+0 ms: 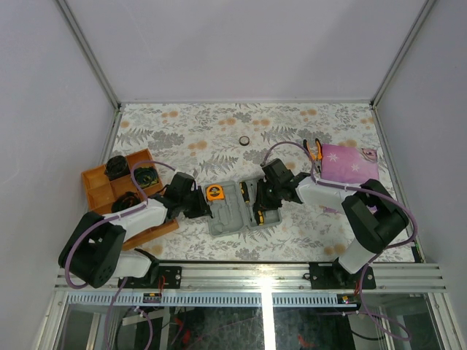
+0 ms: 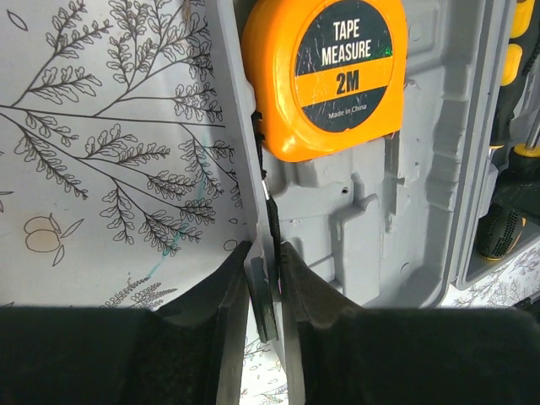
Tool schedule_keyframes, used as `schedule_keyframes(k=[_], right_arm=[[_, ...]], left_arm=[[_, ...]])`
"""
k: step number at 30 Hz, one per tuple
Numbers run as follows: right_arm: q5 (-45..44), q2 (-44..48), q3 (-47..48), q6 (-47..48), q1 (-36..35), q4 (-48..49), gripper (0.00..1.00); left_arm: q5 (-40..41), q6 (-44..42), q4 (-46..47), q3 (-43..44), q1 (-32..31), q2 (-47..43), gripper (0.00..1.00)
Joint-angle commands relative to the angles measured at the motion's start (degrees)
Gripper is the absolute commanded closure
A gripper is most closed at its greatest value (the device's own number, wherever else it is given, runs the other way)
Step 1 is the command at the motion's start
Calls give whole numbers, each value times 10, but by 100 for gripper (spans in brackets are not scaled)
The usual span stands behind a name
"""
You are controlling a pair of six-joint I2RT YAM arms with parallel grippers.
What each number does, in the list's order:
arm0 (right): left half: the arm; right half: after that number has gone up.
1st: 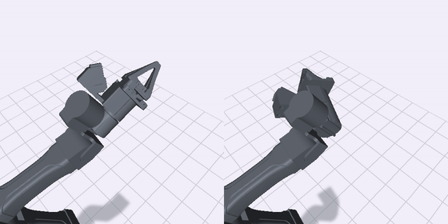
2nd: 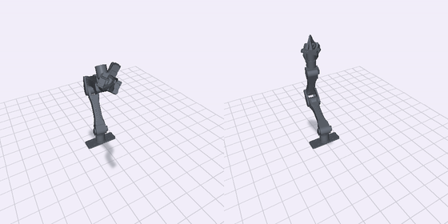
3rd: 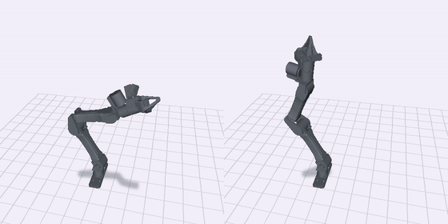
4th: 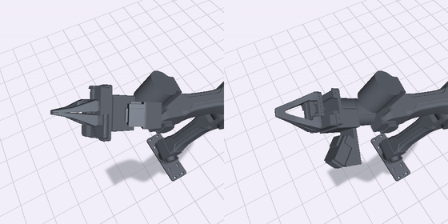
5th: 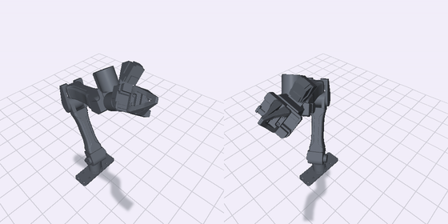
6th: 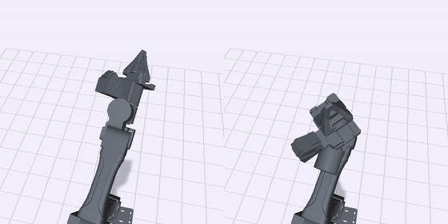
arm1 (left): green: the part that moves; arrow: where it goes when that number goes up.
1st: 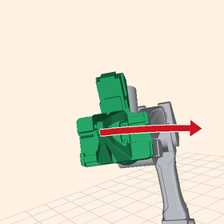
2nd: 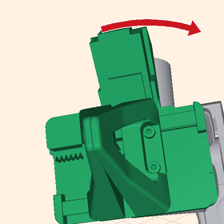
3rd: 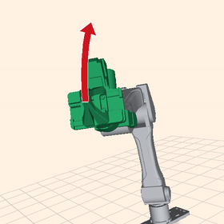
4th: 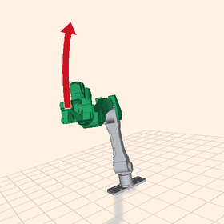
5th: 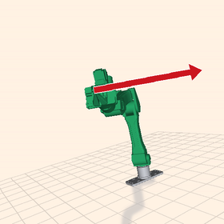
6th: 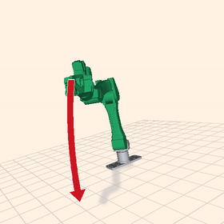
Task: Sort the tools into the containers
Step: Place the screwdriver in the storage box.
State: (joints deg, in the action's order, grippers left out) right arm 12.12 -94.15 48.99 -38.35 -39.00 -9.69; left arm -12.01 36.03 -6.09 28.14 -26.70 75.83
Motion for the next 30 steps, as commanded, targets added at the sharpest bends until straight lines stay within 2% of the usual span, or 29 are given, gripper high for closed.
schedule_keyframes(k=[1,9,14,21,30], right_arm=[[20,-4,17,10,-8,11,72],[38,25,18,9,-7,18,58],[41,41,18,7,-8,16,56],[-18,68,25,28,-7,-11,61],[-59,43,56,67,-7,-50,69]], left_arm=[[5,-4,-1,-12,-5,-3,82],[5,-3,-1,-14,-5,-4,81],[4,-4,-1,-17,-5,-7,80],[4,-5,-2,-17,-5,-9,80],[4,-5,-4,-18,-5,-13,80]])
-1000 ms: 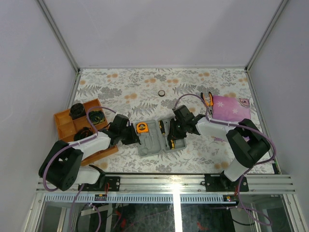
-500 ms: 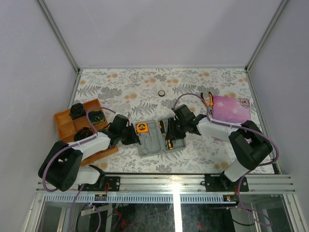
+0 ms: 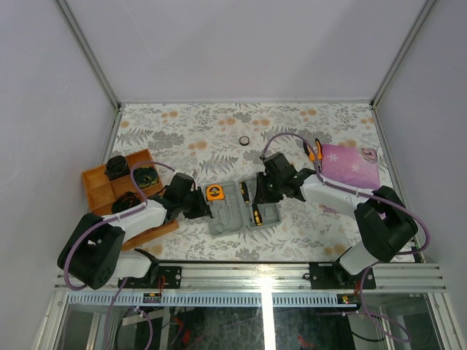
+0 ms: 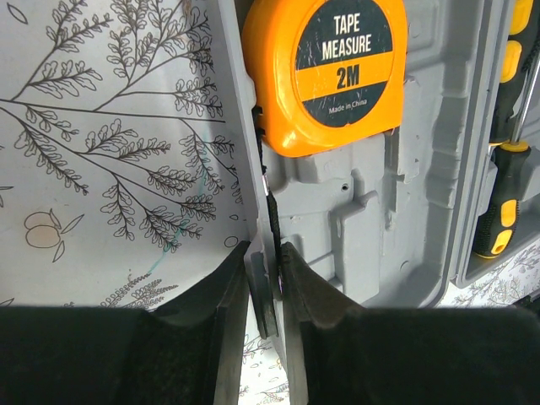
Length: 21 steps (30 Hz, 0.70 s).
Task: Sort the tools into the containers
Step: Place the screwdriver in the storage box.
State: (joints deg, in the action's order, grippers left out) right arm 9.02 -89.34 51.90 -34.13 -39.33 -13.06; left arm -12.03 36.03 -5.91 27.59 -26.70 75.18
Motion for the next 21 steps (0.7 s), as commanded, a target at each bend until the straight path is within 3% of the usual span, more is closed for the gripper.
schedule_keyframes(k=[1,5,21], right_arm=[[-29,-8,29,27,-4,-18,71],[-26,-20,35,33,-4,-23,75],[43,-56,28,35,-4,-1,74]], left_arm=[[5,-6,-6,-12,-5,-6,80],[4,-7,-7,-10,-5,-5,80],[1,-7,-4,-6,-4,3,80]])
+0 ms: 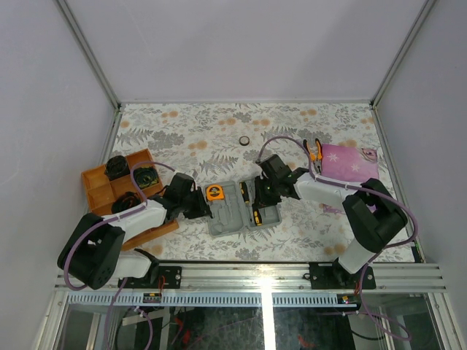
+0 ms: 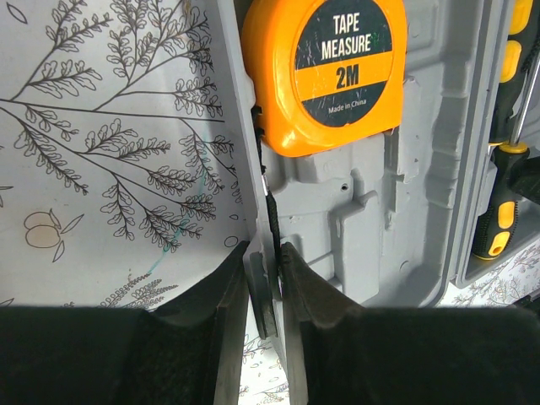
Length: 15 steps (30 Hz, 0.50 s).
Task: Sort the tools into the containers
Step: Place the screwdriver in the storage box.
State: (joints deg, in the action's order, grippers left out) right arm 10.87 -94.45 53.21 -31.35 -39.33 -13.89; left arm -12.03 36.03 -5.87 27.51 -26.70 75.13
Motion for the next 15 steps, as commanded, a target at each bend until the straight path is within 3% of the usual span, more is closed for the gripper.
schedule_keyframes(k=[1,8,15], right_arm=[[25,-5,15,7,-4,8,74],[31,-28,16,7,-5,1,76],[12,-44,26,14,-8,-27,87]], left_arm=[[0,-7,-5,-5,-5,4,80],[1,-7,-5,-3,-5,4,80],[-2,-7,-2,-4,-5,6,81]])
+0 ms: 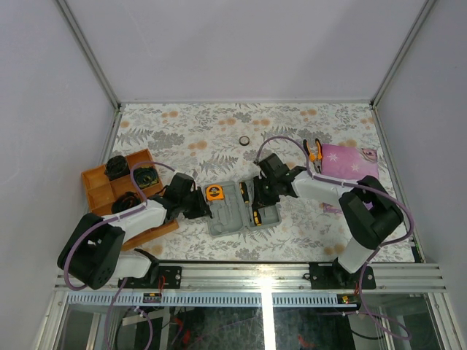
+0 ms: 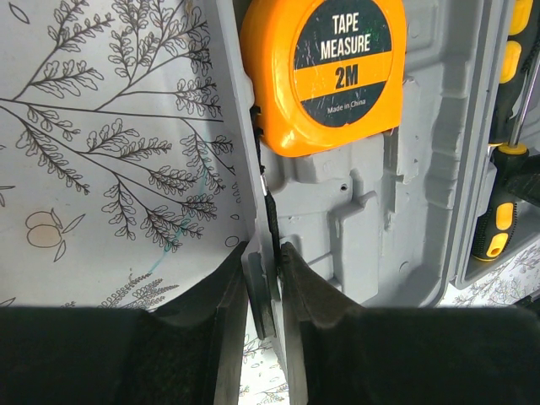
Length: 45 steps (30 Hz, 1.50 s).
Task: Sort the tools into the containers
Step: Place the screwdriver in the storage box.
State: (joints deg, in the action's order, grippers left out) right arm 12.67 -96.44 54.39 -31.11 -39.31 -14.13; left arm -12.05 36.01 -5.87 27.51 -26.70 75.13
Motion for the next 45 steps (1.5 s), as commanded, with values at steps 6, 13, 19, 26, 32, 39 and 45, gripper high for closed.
schedule_keyframes(k=[6,13,19,26,32,39,45], right_arm=[[-40,-44,15,14,-17,-52,100],[-86,-100,32,14,-49,-73,100],[-88,-173,27,4,-57,-58,100],[-90,-227,28,8,-60,-65,100],[-92,-218,6,1,-60,-50,100],[-124,-59,11,-2,-59,-24,79],[-154,58,39,26,-59,-19,59]], left_arm=[[-7,-14,-2,3,-14,16,86],[-9,-17,0,10,-25,30,100],[-13,-19,0,13,-29,36,100],[-11,-20,0,15,-31,41,100],[-5,-19,-4,13,-31,32,100],[9,-11,-13,9,-30,13,100],[19,-10,-23,8,-30,1,100]])
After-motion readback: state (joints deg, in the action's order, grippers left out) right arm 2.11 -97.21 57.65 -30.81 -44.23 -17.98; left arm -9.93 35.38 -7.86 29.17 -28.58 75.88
